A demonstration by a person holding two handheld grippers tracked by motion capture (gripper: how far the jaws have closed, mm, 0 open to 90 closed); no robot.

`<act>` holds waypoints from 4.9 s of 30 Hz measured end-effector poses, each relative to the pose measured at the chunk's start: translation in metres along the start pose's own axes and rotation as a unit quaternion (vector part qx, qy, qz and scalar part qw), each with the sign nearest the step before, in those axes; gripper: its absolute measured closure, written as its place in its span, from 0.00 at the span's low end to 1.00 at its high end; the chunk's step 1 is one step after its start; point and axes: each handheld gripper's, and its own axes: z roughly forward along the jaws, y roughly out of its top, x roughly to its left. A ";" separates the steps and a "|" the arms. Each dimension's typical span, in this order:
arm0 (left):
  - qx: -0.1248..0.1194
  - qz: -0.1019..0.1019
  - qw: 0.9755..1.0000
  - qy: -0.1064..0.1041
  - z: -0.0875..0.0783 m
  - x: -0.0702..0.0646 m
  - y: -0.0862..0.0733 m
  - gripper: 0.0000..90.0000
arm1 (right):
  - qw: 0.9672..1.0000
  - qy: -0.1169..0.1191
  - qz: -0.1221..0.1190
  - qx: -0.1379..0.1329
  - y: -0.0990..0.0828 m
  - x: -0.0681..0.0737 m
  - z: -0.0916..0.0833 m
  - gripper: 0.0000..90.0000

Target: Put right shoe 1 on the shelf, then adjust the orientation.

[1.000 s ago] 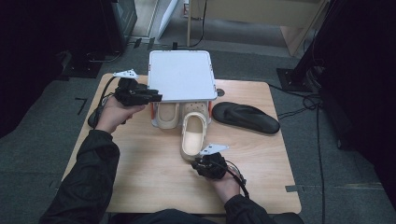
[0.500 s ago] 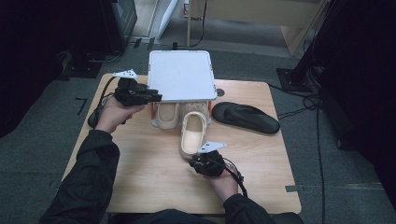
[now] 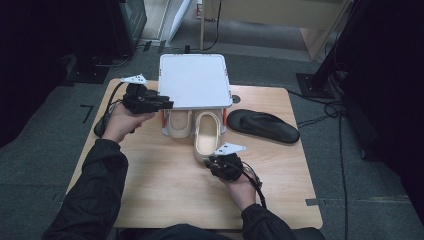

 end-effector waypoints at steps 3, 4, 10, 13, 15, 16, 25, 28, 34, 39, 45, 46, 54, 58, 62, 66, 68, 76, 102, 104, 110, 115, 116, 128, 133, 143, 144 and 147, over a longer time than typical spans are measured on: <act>-0.001 0.000 1.000 0.001 0.000 0.000 0.000 0.69 | 1.000 -0.006 0.001 -0.008 0.007 -0.004 0.005 0.80; -0.001 0.000 1.000 0.001 0.000 0.000 0.000 0.69 | 1.000 -0.006 0.001 -0.008 0.007 -0.004 0.005 0.80; -0.002 -0.001 1.000 0.000 0.000 0.000 0.000 0.69 | 1.000 -0.016 -0.003 -0.010 0.016 -0.011 0.014 0.80; -0.002 -0.001 1.000 0.000 0.000 0.000 -0.001 0.69 | 1.000 -0.026 -0.002 -0.011 0.020 -0.015 0.016 0.80; -0.002 -0.002 1.000 0.000 0.000 0.000 -0.001 0.69 | 1.000 -0.028 0.001 -0.011 0.022 -0.018 0.018 0.80; -0.002 -0.002 1.000 0.000 0.000 0.000 -0.001 0.69 | 1.000 -0.028 0.001 -0.011 0.022 -0.018 0.018 0.80; -0.003 -0.002 1.000 0.000 0.000 0.000 -0.001 0.69 | 0.999 -0.025 0.026 -0.014 0.028 -0.023 0.022 0.87; -0.003 -0.001 1.000 0.000 0.000 0.000 -0.001 0.69 | 1.000 -0.012 0.011 -0.008 0.027 -0.014 0.024 0.89; -0.003 0.001 1.000 0.002 0.000 0.000 -0.001 0.69 | 1.000 -0.010 0.010 -0.003 0.030 -0.011 0.038 0.89; -0.004 0.000 1.000 0.001 0.000 0.000 -0.001 0.69 | 0.999 -0.031 0.011 -0.009 0.035 -0.021 0.039 0.87; -0.003 0.001 1.000 0.001 0.000 0.000 -0.001 0.69 | 0.999 -0.040 0.021 -0.006 0.037 -0.035 0.038 0.87; -0.003 0.001 1.000 0.001 0.000 0.000 -0.001 0.69 | 0.999 -0.046 0.019 -0.005 0.037 -0.036 0.039 0.87; -0.003 0.001 1.000 0.002 0.000 -0.001 -0.001 0.69 | 0.999 -0.048 0.022 -0.006 0.043 -0.042 0.044 0.85; -0.003 0.001 1.000 0.002 0.000 0.000 -0.001 0.69 | 0.999 -0.048 0.019 -0.007 0.046 -0.045 0.048 0.85; -0.002 0.000 1.000 0.001 0.000 0.000 0.000 0.69 | 0.999 -0.045 0.020 -0.009 0.048 -0.049 0.050 0.83; -0.002 0.000 1.000 0.001 0.000 0.000 0.000 0.69 | 0.999 -0.034 0.027 -0.014 0.048 -0.053 0.052 0.80; -0.002 -0.001 1.000 0.000 0.000 0.000 0.000 0.69 | 0.999 -0.026 0.028 -0.012 0.047 -0.052 0.049 0.80; -0.005 0.002 1.000 -0.005 0.000 -0.001 0.000 0.59 | 0.999 0.011 0.026 -0.024 0.042 -0.049 0.030 0.75; -0.010 -0.007 1.000 0.026 -0.035 0.002 -0.010 0.60 | 0.998 0.052 0.000 -0.048 0.021 -0.060 -0.021 0.62; -0.008 -0.011 0.999 0.033 -0.040 0.004 -0.014 0.60 | 0.998 0.051 0.000 -0.048 0.020 -0.065 -0.025 0.62; -0.008 -0.021 0.998 0.057 -0.053 0.012 -0.029 0.62 | 0.997 0.053 -0.001 -0.051 0.017 -0.075 -0.033 0.62; -0.002 -0.027 0.997 0.072 -0.060 0.018 -0.042 0.63 | 0.997 0.055 0.001 -0.053 0.015 -0.077 -0.035 0.62; -0.001 -0.029 0.997 0.075 -0.061 0.020 -0.045 0.63 | 0.997 0.056 0.000 -0.054 0.015 -0.078 -0.036 0.62; 0.007 -0.039 0.993 0.109 -0.066 0.045 -0.072 0.63 | 0.996 0.062 0.000 -0.058 0.019 -0.078 -0.031 0.63; 0.016 -0.064 0.991 0.113 -0.061 0.073 -0.090 0.64 | 0.996 0.063 -0.002 -0.055 0.019 -0.077 -0.028 0.63; 0.029 -0.080 0.987 0.137 -0.058 0.103 -0.111 0.65 | 0.997 0.067 -0.009 -0.048 0.019 -0.075 -0.025 0.63; 0.027 -0.084 0.987 0.137 -0.059 0.105 -0.113 0.67 | 0.997 0.066 -0.009 -0.048 0.019 -0.075 -0.026 0.63; 0.023 -0.079 0.986 0.148 -0.065 0.109 -0.115 0.74 | 0.997 0.062 -0.006 -0.050 0.017 -0.075 -0.029 0.63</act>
